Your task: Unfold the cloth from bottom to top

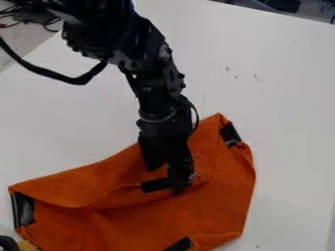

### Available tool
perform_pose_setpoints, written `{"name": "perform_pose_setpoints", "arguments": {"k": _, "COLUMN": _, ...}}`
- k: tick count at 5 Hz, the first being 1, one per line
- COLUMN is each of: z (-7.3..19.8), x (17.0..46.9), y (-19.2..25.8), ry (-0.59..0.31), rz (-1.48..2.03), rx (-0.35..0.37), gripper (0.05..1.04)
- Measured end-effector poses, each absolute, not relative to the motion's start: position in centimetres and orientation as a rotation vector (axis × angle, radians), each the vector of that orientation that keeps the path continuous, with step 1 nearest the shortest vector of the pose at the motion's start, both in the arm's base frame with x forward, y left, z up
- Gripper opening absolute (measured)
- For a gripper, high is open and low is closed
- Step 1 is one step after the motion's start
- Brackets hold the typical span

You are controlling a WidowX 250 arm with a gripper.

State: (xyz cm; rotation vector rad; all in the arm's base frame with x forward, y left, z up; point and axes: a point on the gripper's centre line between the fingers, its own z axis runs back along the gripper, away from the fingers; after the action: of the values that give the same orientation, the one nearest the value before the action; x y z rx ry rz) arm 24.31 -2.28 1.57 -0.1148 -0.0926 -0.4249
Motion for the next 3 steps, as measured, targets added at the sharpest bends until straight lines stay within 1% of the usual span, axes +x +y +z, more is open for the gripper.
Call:
{"name": "perform_pose_setpoints", "arguments": {"k": 1, "z": 0.99, "x": 24.23, "y": -2.02, "ry": -0.083, "rz": -0.42, "rx": -0.128, "gripper": 1.003}}
{"name": "perform_pose_setpoints", "arguments": {"k": 2, "z": 0.81, "x": 24.07, "y": -1.88, "ry": -0.084, "rz": -0.425, "rx": -0.13, "gripper": 0.937}}
{"name": "perform_pose_setpoints", "arguments": {"k": 3, "z": 0.73, "x": 24.03, "y": -1.86, "ry": -0.087, "rz": -0.433, "rx": -0.128, "gripper": 0.649}}
